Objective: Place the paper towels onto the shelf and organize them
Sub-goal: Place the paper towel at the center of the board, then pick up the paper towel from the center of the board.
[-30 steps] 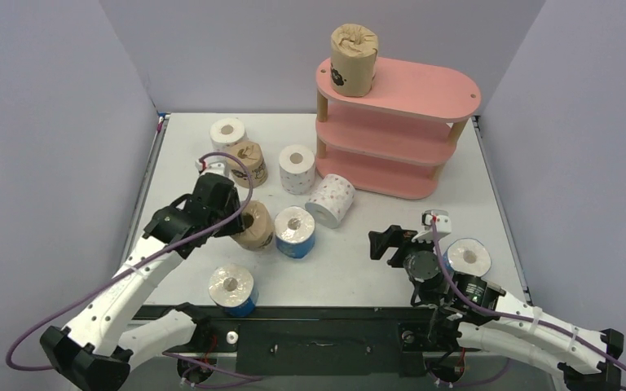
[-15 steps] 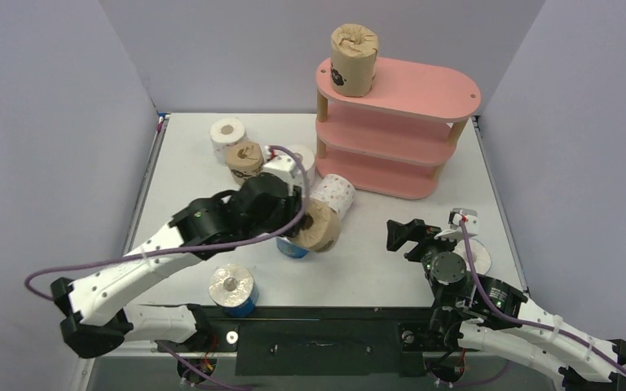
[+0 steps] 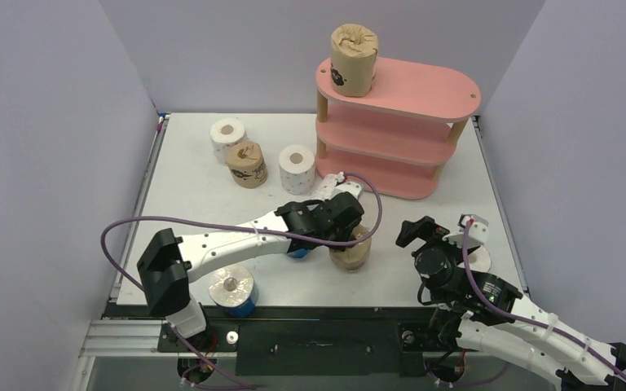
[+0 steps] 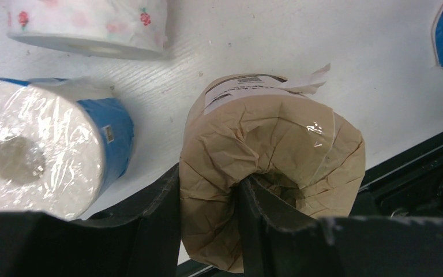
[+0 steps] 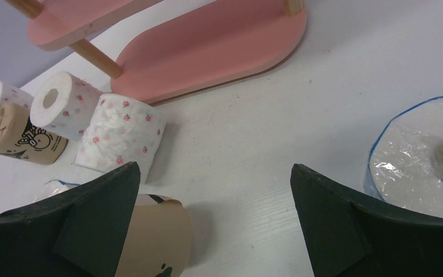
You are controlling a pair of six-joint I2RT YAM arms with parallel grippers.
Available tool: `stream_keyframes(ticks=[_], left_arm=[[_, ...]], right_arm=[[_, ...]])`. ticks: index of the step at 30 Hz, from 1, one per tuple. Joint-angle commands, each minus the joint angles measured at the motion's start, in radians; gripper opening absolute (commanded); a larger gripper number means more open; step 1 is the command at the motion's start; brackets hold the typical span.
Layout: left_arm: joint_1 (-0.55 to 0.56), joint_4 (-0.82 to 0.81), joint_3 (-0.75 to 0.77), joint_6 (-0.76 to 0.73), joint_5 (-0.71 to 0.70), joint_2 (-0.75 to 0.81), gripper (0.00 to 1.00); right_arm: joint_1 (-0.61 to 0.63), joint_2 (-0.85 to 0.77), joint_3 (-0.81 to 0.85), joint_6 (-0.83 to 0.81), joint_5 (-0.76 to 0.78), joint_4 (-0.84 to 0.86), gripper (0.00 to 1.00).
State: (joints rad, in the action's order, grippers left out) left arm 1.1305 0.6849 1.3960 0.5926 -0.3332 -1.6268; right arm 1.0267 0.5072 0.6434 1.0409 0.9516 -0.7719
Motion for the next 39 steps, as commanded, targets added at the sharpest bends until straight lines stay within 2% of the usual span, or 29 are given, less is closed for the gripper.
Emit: stream_keyframes(ticks=[1, 5, 9, 11, 15, 17, 20, 24, 29, 32, 35, 39], left_arm=[[0.003, -0.131, 0.011, 0.025, -0.003, -0.060, 0.32], [0.003, -0.161, 0.014, 0.034, 0.000, -0.118, 0.33], [0.003, -0.176, 0.019, 0.046, -0.001, -0.156, 0.40], [0.003, -0.175, 0.021, 0.050, 0.002, -0.164, 0.46], [0.003, -0.171, 0.018, 0.060, 0.001, -0.141, 0.66], [0.003, -0.161, 0.017, 0.064, -0.006, -0.110, 0.83], [0.003, -0.140, 0.008, 0.076, -0.041, -0.048, 1.00], [0.002, -0.124, -0.064, 0.118, -0.149, 0.099, 0.97], [0.000, -0.131, -0.214, 0.189, -0.326, 0.319, 0.96], [-0.005, -0.185, -0.322, 0.240, -0.399, 0.456, 0.96], [-0.074, -0.268, -0.474, 0.267, -0.338, 0.547, 0.96], [-0.201, -0.345, -0.603, 0.286, -0.162, 0.659, 0.96]], right_arm=[[-0.012, -0.073, -0.047, 0.110, 0.074, -0.055, 1.00], [-0.011, -0.082, -0.058, 0.095, 0.033, -0.038, 1.00], [-0.013, -0.049, -0.059, 0.095, 0.003, -0.038, 1.00], [-0.013, -0.034, -0.058, 0.087, -0.010, -0.034, 1.00], [-0.013, -0.010, -0.046, 0.045, -0.041, -0.011, 1.00], [-0.013, -0.001, -0.036, 0.019, -0.069, 0.004, 1.00], [-0.014, 0.017, -0.013, -0.015, -0.103, 0.021, 1.00], [-0.046, 0.054, 0.014, -0.068, -0.195, 0.034, 1.00], [-0.157, 0.095, -0.001, -0.151, -0.470, 0.136, 1.00], [-0.198, 0.160, -0.007, -0.183, -0.581, 0.178, 1.00], [-0.220, 0.210, -0.010, -0.201, -0.659, 0.197, 0.99], [-0.245, 0.254, -0.028, -0.212, -0.749, 0.252, 0.98]])
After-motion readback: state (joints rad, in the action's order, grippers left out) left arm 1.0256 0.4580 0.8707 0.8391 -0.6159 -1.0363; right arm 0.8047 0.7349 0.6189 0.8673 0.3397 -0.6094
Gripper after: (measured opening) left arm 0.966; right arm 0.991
